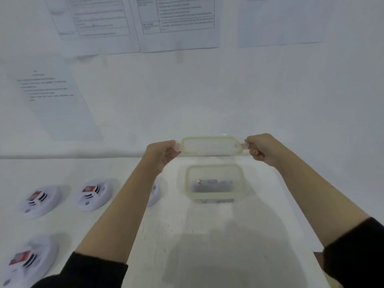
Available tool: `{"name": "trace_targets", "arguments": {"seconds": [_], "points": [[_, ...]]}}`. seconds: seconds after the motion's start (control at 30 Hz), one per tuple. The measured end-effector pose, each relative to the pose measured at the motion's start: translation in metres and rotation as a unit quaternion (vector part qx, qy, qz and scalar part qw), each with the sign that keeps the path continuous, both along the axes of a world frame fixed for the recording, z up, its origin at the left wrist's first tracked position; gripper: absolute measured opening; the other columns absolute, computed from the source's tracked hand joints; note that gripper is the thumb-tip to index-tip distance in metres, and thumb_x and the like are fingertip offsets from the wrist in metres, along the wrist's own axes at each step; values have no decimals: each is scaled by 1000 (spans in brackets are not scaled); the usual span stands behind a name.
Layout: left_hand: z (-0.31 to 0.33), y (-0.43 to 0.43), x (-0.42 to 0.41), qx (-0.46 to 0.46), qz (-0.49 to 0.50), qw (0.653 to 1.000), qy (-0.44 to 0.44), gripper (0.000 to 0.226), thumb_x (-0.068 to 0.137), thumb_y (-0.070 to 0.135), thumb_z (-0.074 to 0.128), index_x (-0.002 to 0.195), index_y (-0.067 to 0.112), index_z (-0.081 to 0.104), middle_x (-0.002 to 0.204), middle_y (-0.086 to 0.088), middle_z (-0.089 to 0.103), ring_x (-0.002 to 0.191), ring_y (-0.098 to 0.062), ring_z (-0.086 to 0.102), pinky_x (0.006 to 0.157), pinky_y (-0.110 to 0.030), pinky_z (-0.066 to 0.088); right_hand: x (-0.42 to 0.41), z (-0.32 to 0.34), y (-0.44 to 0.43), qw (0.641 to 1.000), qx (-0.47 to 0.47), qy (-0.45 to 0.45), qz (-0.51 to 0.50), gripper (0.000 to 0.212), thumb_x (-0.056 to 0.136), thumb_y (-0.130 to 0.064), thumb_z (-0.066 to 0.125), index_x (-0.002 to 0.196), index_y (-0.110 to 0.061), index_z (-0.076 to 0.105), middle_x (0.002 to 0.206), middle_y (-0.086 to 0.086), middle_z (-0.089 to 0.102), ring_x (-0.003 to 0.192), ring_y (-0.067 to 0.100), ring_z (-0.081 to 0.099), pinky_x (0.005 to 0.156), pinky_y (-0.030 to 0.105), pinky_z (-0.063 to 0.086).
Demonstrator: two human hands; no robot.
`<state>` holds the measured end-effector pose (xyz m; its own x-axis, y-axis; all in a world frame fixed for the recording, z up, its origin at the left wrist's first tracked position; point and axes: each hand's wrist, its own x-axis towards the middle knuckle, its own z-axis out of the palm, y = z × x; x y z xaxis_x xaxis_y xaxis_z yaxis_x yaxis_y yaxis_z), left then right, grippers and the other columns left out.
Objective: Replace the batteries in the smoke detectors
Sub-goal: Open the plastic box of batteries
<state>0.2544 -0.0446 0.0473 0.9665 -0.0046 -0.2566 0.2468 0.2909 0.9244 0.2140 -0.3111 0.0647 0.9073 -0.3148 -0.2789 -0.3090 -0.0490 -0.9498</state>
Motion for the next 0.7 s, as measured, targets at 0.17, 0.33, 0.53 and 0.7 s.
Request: {"name": "trace_targets", "arguments": {"seconds": [0.17, 0.33, 0.53, 0.7], "points": [[-31, -12, 39, 30, -24, 999, 28, 23, 84, -20, 49, 75, -2, 60, 60, -6, 66, 53, -10, 66, 54, -19, 57, 39, -30, 3, 999, -27, 33, -27, 2, 88, 3, 53, 88, 2, 56, 75, 12, 58, 42, 14, 55, 32, 14, 33], [-62, -18, 46, 45, -41, 996, 61, 26, 87, -19, 47, 72, 0, 57, 54, -4, 63, 56, -16, 63, 51, -19, 56, 53, -56, 2, 994, -57, 79, -43, 7, 88, -5, 55, 90, 1, 58, 88, 15, 60, 48, 17, 51, 40, 19, 36], [-78, -15, 31, 52, -40, 992, 107, 6, 98, 2, 50, 95, 0, 55, 82, -15, 57, 70, -22, 57, 58, -27, 55, 34, -69, 2, 987, -127, 100, 10, 14, 93, -19, 53, 96, -7, 58, 95, 10, 61, 67, 18, 52, 54, 26, 43], [-61, 2, -16, 141, -117, 979, 93, 47, 93, 22, 65, 132, 15, 39, 112, -14, 63, 86, -23, 66, 57, -30, 55, -14, -67, 6, 988, -119, 82, 55, 24, 94, -30, 52, 113, -16, 56, 94, 6, 64, 69, 20, 62, 55, 27, 48]]}}
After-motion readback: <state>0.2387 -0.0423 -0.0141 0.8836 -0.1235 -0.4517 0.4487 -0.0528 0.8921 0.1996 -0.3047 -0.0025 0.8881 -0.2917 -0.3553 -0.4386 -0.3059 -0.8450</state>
